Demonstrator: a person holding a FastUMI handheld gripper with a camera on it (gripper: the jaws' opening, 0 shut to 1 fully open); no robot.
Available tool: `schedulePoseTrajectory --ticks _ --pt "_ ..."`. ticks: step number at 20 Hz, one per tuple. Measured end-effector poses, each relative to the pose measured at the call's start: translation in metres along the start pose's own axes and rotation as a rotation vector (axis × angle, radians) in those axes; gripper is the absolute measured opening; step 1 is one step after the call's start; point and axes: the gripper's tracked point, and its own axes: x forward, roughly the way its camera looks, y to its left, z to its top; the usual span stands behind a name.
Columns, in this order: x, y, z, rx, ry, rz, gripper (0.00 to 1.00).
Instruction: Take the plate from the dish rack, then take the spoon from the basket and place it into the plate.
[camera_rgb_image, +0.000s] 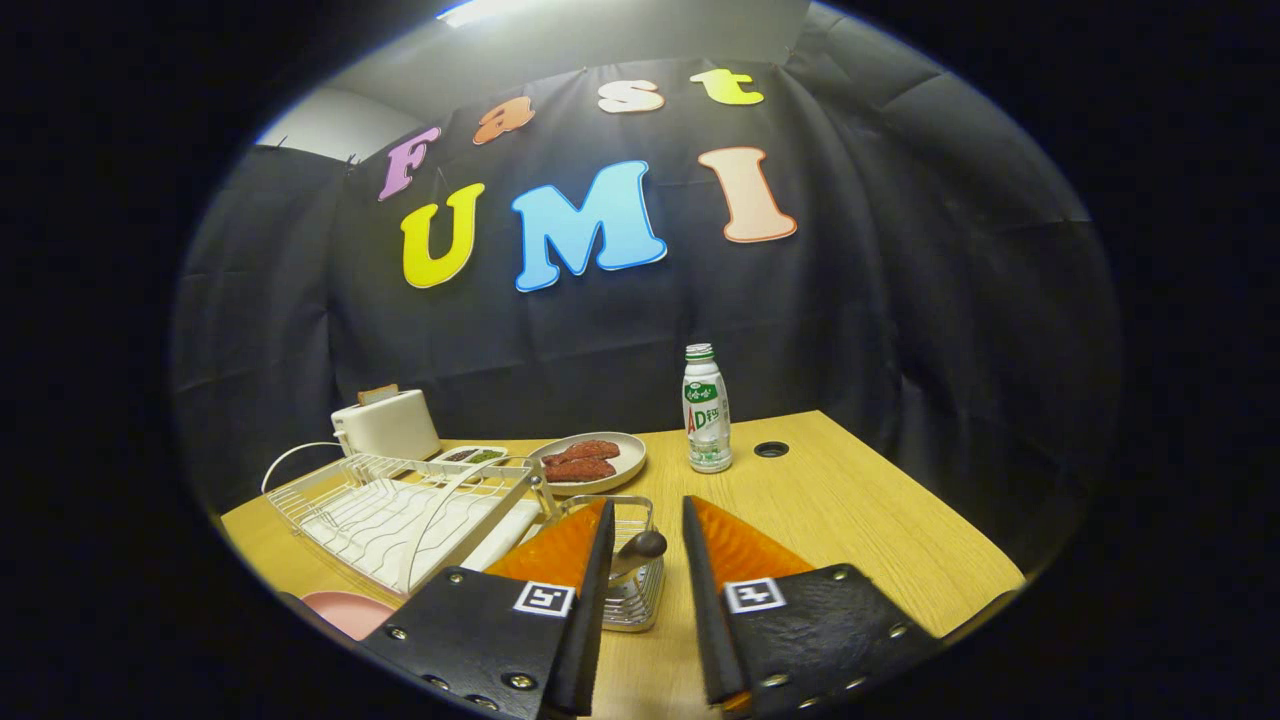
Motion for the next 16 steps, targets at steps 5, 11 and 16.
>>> schedulePoseTrajectory --ticks 5,11,16 --pt "0.004 0.017 0.0 -0.041 0.018 0.02 0.24" --pt "0.001 0.028 0.002 -0.022 0.064 -0.008 0.09" --pt "0.004 0.031 0.015 -0.044 0.082 -0.023 0.08"
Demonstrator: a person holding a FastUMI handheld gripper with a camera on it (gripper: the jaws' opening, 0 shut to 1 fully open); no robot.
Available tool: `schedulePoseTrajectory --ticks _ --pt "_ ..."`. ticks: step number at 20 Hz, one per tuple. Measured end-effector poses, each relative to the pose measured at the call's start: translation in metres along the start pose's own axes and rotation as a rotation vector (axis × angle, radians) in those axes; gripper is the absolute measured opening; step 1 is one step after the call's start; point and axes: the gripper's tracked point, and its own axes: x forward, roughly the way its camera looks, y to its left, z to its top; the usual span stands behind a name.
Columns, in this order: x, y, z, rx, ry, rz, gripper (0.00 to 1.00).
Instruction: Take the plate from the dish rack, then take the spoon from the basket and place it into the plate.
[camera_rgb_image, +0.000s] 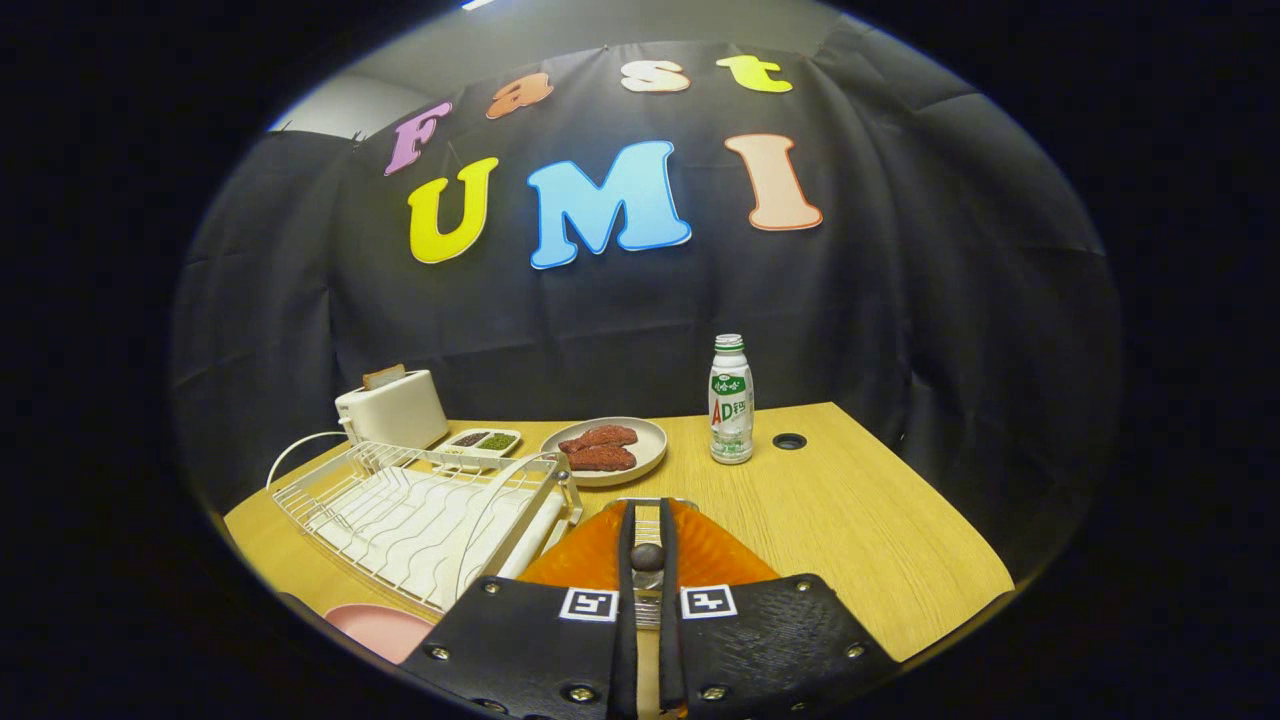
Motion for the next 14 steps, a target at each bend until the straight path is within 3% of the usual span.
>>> schedulePoseTrajectory --ticks 5,14 --pt "0.004 -0.005 0.017 -0.006 0.016 -0.025 0.05" --pt "-0.022 0.01 0.093 -0.086 -0.053 -0.033 0.04"
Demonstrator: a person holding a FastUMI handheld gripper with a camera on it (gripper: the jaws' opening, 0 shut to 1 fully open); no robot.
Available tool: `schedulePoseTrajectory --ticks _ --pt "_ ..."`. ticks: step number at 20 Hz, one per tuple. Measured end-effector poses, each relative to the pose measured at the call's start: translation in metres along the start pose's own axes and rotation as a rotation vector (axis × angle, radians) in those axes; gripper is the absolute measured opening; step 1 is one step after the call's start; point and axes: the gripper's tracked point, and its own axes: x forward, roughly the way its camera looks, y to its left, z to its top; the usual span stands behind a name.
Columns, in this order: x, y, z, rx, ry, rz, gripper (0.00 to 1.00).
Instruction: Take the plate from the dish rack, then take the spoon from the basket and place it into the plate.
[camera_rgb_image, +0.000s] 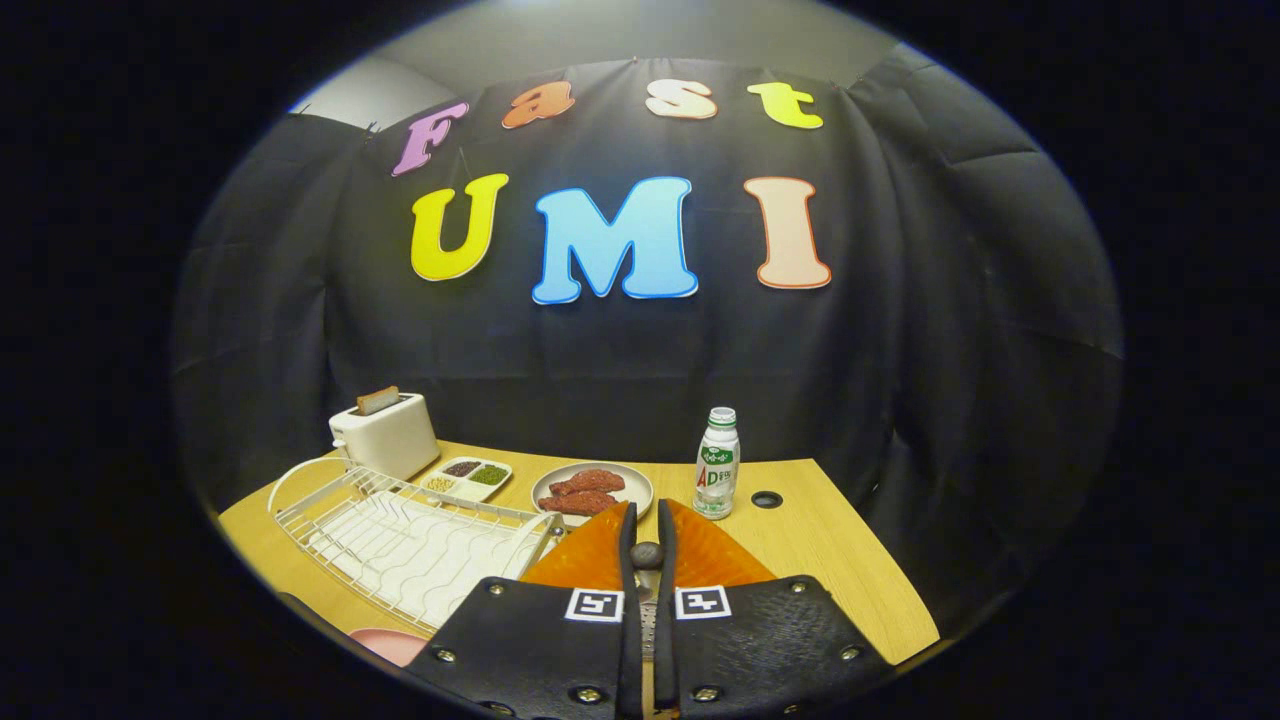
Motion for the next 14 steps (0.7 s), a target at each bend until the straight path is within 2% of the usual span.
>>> schedulePoseTrajectory --ticks 7,14 --pt "-0.055 0.014 0.034 0.009 -0.031 0.008 0.05" --pt "-0.111 0.044 0.026 0.028 -0.031 0.057 0.05"
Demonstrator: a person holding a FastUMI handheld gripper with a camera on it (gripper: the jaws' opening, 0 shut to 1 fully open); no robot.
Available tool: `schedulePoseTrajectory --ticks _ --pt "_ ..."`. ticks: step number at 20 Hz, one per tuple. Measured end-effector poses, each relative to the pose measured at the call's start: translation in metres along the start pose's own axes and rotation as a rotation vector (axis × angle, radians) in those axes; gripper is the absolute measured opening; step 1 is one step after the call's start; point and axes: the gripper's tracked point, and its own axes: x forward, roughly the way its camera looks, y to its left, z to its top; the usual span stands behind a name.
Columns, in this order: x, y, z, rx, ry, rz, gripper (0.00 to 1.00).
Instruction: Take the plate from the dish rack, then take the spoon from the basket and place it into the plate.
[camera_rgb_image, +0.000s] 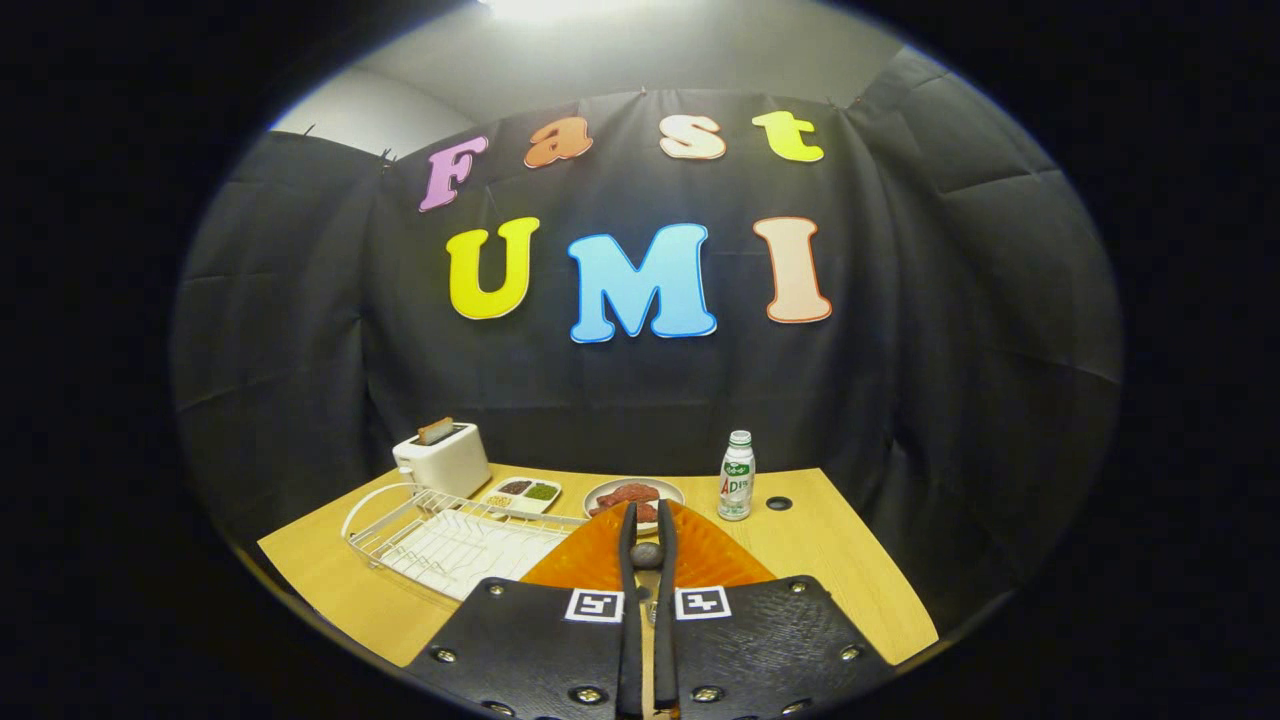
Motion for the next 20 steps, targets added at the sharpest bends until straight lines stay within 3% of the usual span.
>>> schedulePoseTrajectory --ticks 9,20 --pt "-0.037 0.057 -0.057 0.027 0.102 0.087 0.05" --pt "-0.024 0.129 -0.123 0.016 0.223 0.243 0.05"
